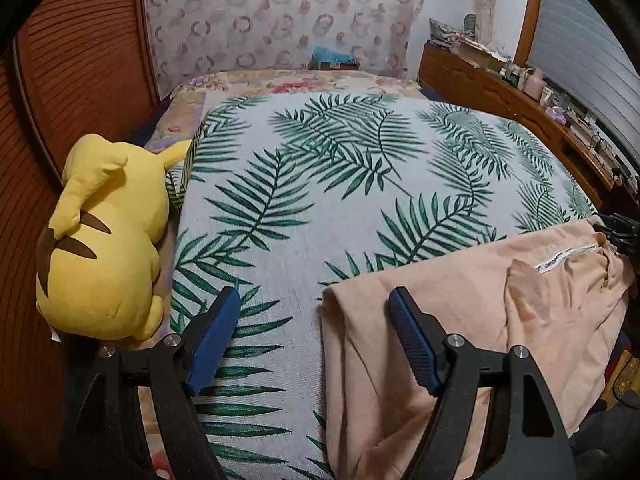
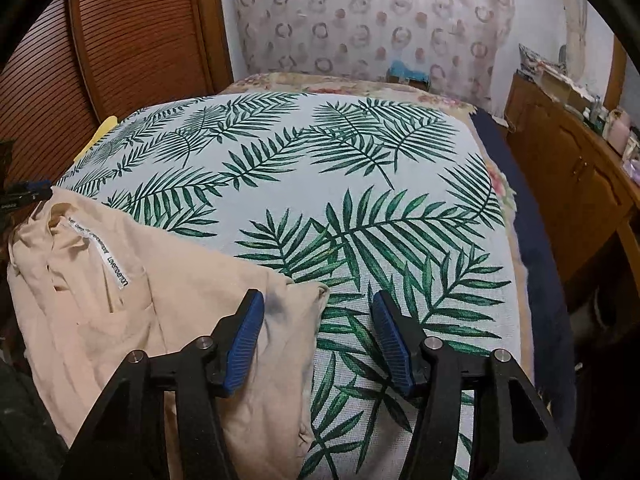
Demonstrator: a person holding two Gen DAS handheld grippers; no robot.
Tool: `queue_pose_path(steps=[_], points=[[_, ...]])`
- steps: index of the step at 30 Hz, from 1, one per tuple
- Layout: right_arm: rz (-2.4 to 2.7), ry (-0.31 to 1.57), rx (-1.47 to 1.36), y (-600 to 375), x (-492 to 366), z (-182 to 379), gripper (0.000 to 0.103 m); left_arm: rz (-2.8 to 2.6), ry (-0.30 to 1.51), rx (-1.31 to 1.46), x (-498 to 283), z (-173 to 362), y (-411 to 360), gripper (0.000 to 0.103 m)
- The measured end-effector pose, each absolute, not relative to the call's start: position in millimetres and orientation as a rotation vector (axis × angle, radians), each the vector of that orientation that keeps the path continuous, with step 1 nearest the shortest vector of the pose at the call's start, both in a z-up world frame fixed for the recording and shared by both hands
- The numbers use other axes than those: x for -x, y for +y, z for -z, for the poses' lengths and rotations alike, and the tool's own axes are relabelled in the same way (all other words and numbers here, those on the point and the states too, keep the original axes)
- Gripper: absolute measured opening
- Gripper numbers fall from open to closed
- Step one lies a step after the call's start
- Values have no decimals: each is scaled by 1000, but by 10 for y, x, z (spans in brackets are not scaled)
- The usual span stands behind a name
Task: Fold small clothes
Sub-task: 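Open both grippers and move them to the peach shirt's edge, then grasp the shirt edge with both grippers and lift it high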
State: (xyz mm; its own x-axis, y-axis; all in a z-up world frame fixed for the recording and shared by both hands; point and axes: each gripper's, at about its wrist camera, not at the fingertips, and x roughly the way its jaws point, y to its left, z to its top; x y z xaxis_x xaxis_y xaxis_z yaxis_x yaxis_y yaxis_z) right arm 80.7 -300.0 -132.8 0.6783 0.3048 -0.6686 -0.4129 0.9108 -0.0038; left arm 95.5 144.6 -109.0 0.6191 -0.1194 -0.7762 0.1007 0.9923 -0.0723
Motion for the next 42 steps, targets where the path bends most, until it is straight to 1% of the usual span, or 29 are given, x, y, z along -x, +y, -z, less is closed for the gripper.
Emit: queue_pose_path(steps=[3,7,12,17,19,21,22,23,25,26,27,28,29,30,31,32,34,37,42], points=[[-407,712,166,-3013,-825,1389,63,132,904,16,-966,1137,1438,77],[-399,712,165,-3041,-836,1413,67,137,900,7,-978,1144,1433,81],[-400,712,170,-3059,-836,1402,69,124,884,-8,-1006,1174,1418,89],[-405,721,179,-3089,-855,1385,68,123,884,-9,-1011,1182,1427,90],[-418,732,174,-3097,-870,1372,64,127,887,-15,-1011,1178,1425,90],[-446,740,182,-3076,-869,1355,51,136,893,-27,-1014,1165,1420,90],[-459,743,185,-3058,-863,1348,48,139,893,-37,-1016,1155,1412,89],[-468,747,190,-3038,-855,1345,42,146,891,-46,-1011,1145,1400,86],[-488,752,198,-3003,-835,1343,32,189,890,-42,-999,1134,1373,69],[-503,756,195,-2998,-829,1343,25,199,890,-38,-993,1131,1361,67],[-516,758,193,-2986,-819,1345,21,206,889,-35,-983,1127,1347,62],[-523,758,194,-2977,-811,1346,18,212,887,-33,-971,1125,1334,60],[-534,756,194,-2970,-792,1350,14,213,885,-33,-960,1122,1319,59],[-545,754,190,-2966,-776,1349,12,223,885,-33,-943,1116,1304,51],[-555,749,186,-2963,-752,1343,11,240,886,-27,-929,1109,1293,41],[-559,739,183,-2962,-716,1330,10,255,889,-22,-916,1101,1281,35],[-569,705,174,-2967,-618,1278,9,279,889,-26,-872,1065,1233,9],[-563,644,149,-3010,-439,1115,9,217,820,-39,-746,842,1198,8],[-507,497,85,-3170,-92,643,8,244,640,-1,-375,175,1147,7]])
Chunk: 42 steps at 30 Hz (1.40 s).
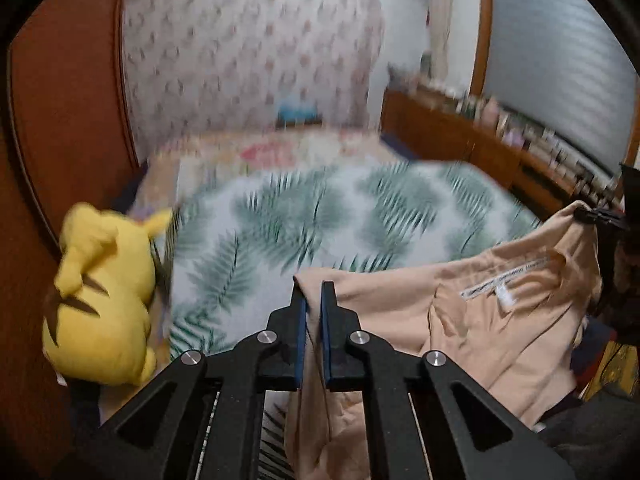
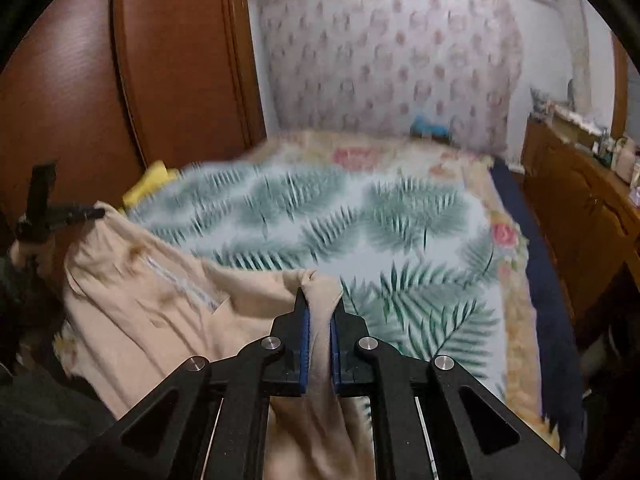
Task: Fold small clothes
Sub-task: 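Grasp the shirt edge with both grippers and lift it high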
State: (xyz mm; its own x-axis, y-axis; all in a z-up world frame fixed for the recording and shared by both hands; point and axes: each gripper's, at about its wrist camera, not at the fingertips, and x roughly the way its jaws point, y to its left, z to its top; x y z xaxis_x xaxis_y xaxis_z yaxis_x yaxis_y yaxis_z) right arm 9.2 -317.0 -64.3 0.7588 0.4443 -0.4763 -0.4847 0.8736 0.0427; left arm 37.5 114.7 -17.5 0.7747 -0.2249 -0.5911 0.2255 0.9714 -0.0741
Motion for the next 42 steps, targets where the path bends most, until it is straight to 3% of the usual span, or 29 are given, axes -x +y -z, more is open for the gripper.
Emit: queue_pose_path(steps=[9,27,36,42], points=[[-505,321,87,-3296,550,-114,8,291,419,-11,182,-740,1060,7],[-504,16,95,-3537,1484,-1509,8,278,76,-30,584,-2296,1211,7],[-398,-97,179,-3562,1816,-2076,8,195,-40,-60,604,-2746,1348,7],[-304,-65,216,-3260,1568,-2165,8,174,7,-52,194,-2720,1394,7]])
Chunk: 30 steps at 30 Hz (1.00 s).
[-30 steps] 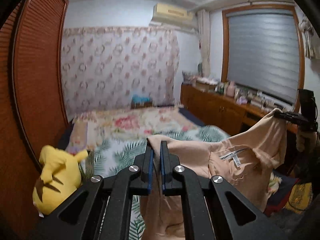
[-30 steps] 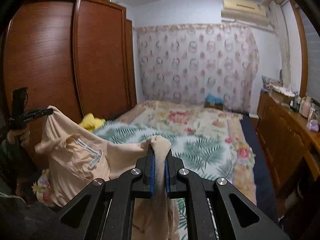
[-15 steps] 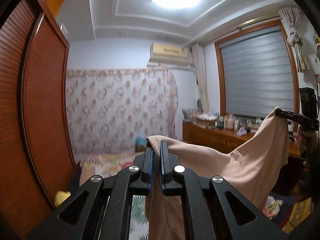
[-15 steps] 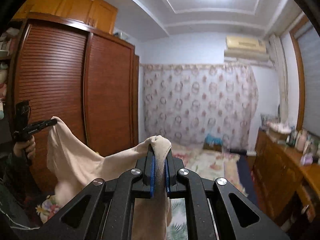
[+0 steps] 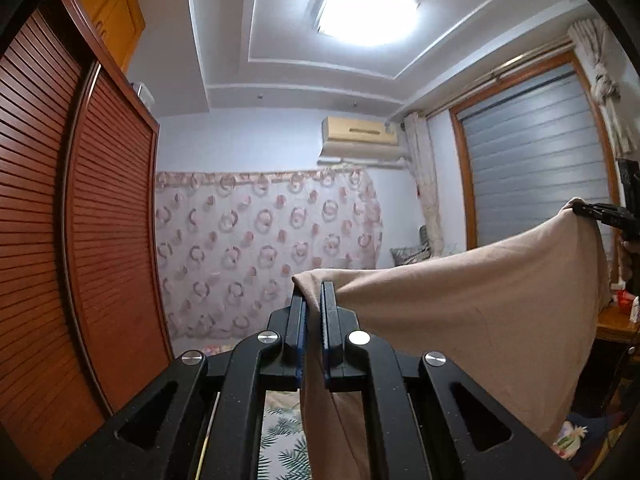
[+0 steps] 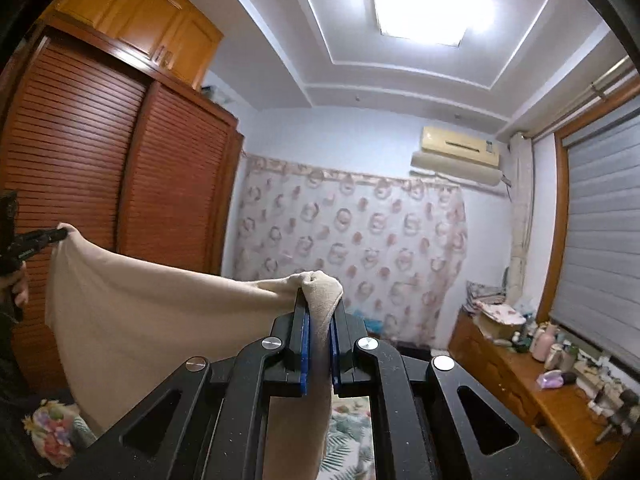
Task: Fold small clothes
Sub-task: 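Grasp the shirt edge with both grippers and lift it high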
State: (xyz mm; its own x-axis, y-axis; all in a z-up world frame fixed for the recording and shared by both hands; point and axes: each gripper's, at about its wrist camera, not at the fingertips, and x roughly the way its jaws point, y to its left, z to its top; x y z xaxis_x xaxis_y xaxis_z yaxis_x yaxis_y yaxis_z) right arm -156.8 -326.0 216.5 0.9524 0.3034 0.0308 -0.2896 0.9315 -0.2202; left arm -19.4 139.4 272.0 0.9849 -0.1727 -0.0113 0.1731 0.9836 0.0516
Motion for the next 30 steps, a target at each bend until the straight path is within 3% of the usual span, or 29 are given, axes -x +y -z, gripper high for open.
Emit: queue_pose_path(steps=[4,11,17,22,27,29,30], points=[[-266,25,247,-2883,981,-1922,8,159,84,-78,-294,-2388,1272,7],[-272,186,271,-2505,-355,-1239,8,118,268,-108,-1627,-1232,1139,7],[-239,321,248,-2302,-1397,-748,8,122,405,-103,-2433,-591,1011,7],[-221,430,248,-2041,-2032,-673,8,131,486,-111,-2867,-294,852,7],[-206,503,229,-1951,-2514,-994,8,124,545,-117,-3066,-76,759,7],[-205,522,206,-2004,-2682,-1043,8,127,572,-111,-3119,-35,765,14],[-211,530,197,-2072,-2656,-1021,15,124,588,-108,-3117,2,758,23]])
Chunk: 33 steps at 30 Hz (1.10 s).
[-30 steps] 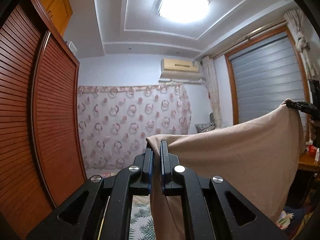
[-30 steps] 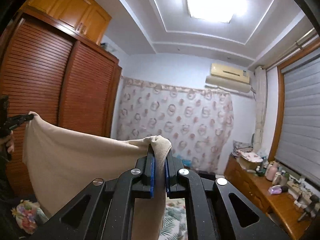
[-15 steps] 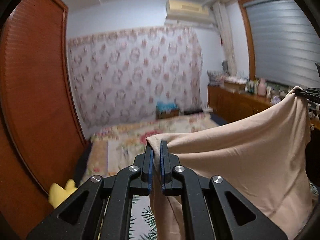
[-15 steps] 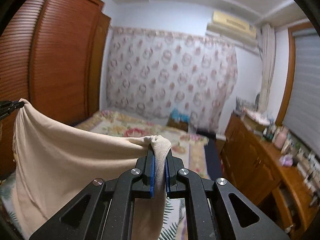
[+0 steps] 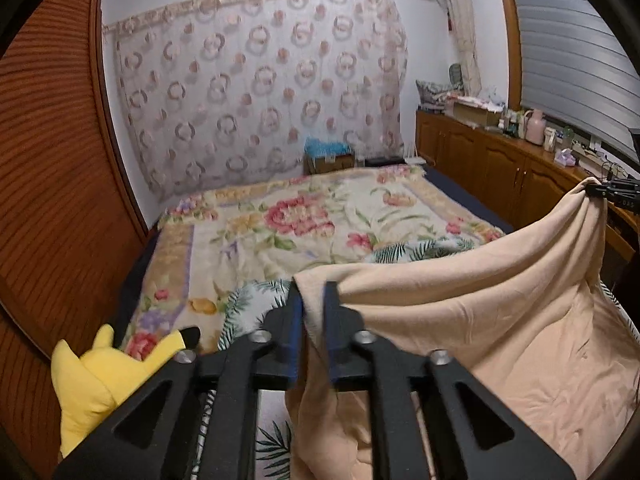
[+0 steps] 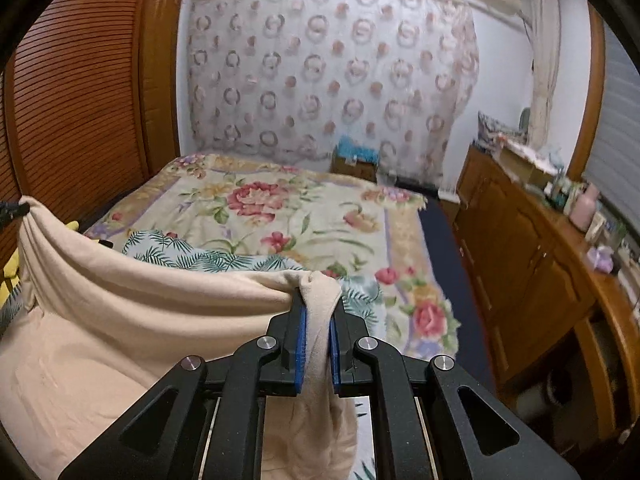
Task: Fold small clothes
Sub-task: 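Grasp the shirt edge with both grippers and lift it high, then lay the lifted shirt down over itself and open both grippers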
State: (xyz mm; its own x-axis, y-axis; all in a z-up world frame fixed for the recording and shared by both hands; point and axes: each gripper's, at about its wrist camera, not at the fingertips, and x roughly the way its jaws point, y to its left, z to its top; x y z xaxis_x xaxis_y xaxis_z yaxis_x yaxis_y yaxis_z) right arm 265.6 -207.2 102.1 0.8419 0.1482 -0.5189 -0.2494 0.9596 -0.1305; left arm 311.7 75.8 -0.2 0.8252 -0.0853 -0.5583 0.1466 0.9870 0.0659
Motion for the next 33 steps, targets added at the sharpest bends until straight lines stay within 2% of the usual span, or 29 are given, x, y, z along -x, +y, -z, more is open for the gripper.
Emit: queue_pose_path(steps=[3,4,5,6,7,8,14,23,29,31,33], points=[[-204,541,205,-2165,-2602,-962,33,149,610,-97,-3085,72,780,45],[-204,541,204,-2212,-2535,-872,38,152,616,-98,-3082,98,801,47],[-209,540,203,-2227,-2492,-832,50,152,627,-100,-3068,127,806,49],[-211,537,205,-2237,-2486,-755,60,155,642,-98,-3032,159,817,57],[-209,535,205,-2261,-2386,-705,63,165,654,-92,-2998,194,830,66],[-213,535,197,-2268,-2315,-709,64,173,664,-87,-2959,234,842,68],[-271,620,135,-2457,-2245,-280,64,165,728,-93,-2720,479,888,70],[-281,796,95,-2656,-2338,-55,64,167,799,-115,-2526,763,836,70],[-268,814,75,-2753,-2535,-82,61,168,823,-105,-2550,831,842,69],[-272,808,73,-2766,-2596,-115,58,171,829,-104,-2577,841,842,60],[-272,802,87,-2755,-2649,-107,51,172,843,-99,-2626,868,854,55]])
